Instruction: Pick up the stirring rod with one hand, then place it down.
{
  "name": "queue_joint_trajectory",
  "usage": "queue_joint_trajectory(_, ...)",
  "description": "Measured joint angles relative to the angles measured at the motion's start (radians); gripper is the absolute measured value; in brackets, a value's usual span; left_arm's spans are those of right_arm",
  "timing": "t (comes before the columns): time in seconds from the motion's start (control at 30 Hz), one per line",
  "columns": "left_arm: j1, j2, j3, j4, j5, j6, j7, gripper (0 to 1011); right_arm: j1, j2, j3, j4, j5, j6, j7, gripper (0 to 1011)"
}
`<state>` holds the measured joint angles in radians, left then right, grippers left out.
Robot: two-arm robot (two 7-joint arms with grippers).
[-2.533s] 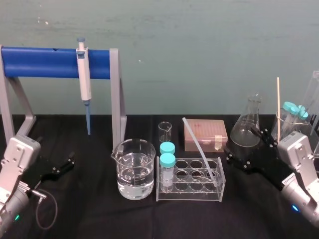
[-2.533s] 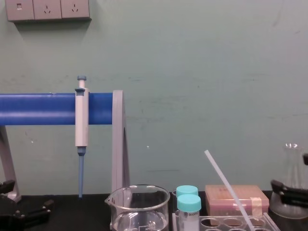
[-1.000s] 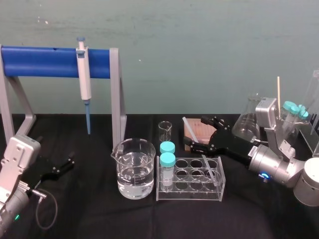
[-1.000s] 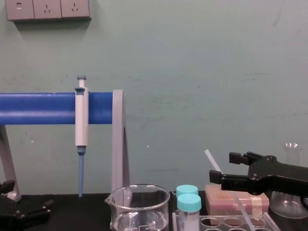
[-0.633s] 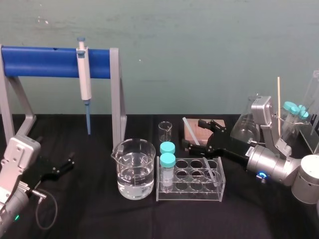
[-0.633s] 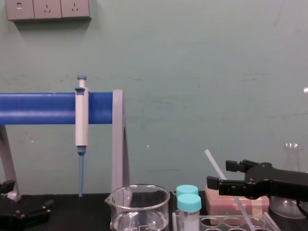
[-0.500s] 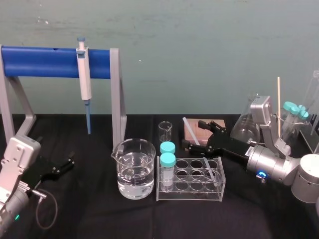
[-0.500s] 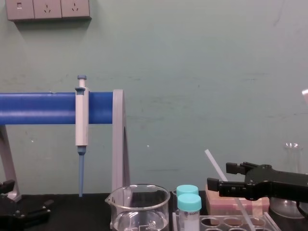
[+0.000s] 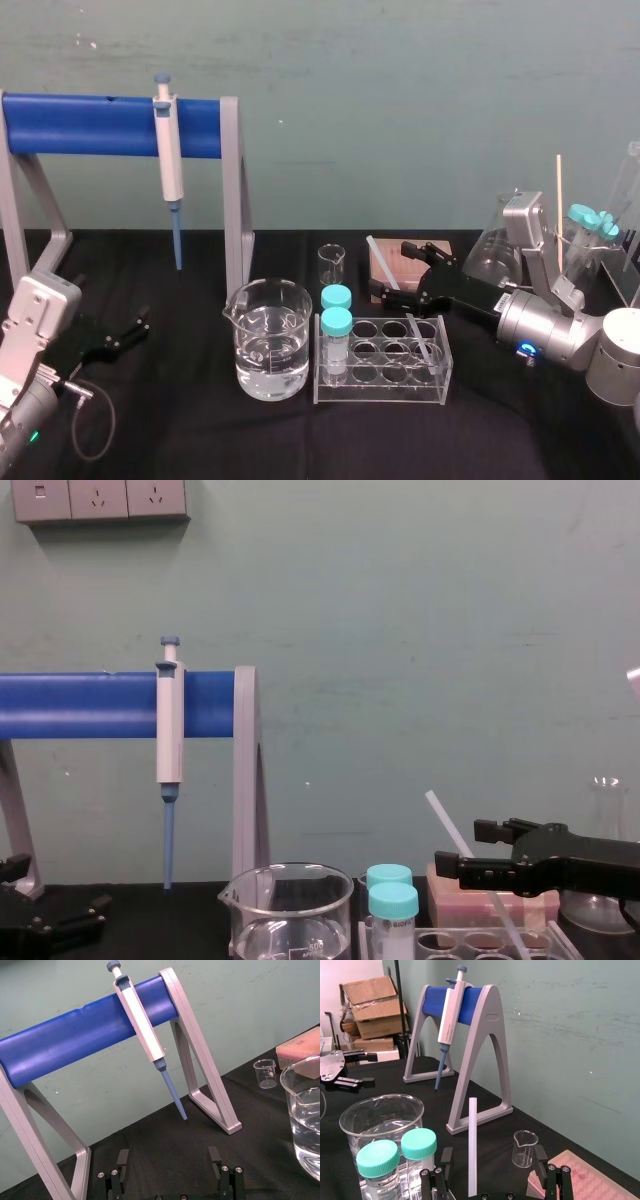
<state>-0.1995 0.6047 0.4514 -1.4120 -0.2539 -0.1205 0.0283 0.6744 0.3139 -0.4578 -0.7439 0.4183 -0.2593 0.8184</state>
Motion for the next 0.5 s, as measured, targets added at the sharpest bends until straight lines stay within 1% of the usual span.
queue_joint_trajectory(0.37,0.000,0.000,0.000,0.000,0.000,0.000,0.000,1000,-0.002,0.001,-0.001,-0.003,0.000,-0.001,0.000,1003)
queue_joint_trajectory(0.5,0.000,0.000,0.000,0.000,0.000,0.000,0.000,1000,-0.002,0.001,-0.001,-0.004,0.000,-0.001,0.000,955)
